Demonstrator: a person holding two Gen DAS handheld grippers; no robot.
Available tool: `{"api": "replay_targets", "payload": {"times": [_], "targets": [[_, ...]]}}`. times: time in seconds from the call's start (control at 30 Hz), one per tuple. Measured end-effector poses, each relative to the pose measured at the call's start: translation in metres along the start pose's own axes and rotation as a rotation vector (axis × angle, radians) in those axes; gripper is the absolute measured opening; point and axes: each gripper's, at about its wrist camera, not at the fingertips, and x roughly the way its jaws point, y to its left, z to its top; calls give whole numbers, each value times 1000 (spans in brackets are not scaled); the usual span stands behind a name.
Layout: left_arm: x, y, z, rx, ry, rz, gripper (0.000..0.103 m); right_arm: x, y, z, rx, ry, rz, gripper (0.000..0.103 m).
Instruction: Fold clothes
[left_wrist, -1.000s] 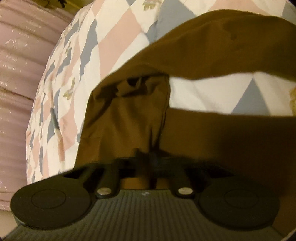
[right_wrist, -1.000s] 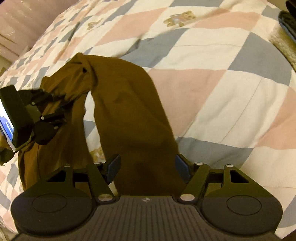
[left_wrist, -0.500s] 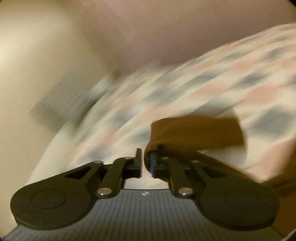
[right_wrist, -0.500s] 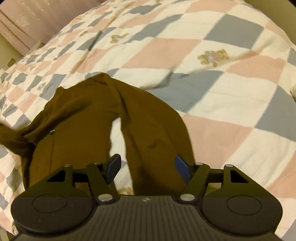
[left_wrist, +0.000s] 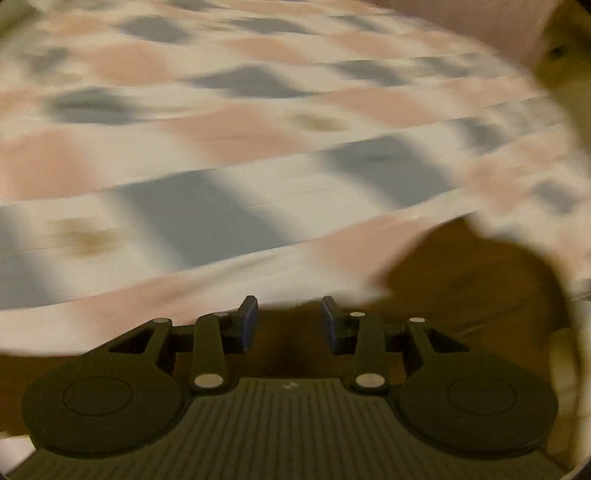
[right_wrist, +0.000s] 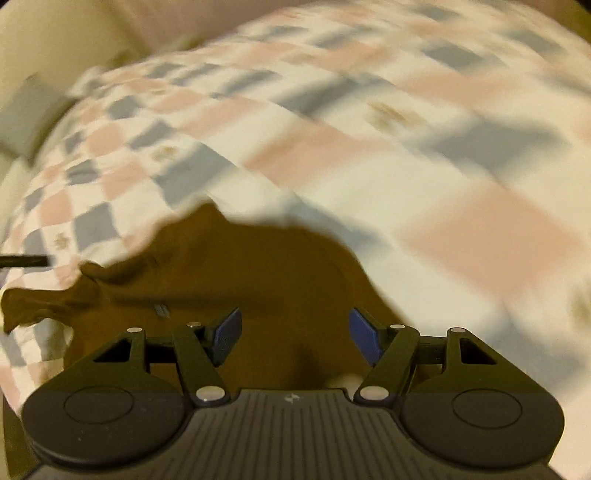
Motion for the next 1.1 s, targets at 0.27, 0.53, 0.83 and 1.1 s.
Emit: {"api": "replay_targets", "payload": {"times": [0.27,0.53,0.83,1.1], "targets": [[86,-9,18,-289,195,-297,35,95,30,84,-115,73,198,67],[130,26,2,-534,293,-385,34,164,36,85,-59,214,275,66],[85,-24,52,-50,-37,-233,4,113,11,88,20,-30,326,8],[134,-78,93,288,-82,-68,6,140,-6,93,64,-78,90,6]]}}
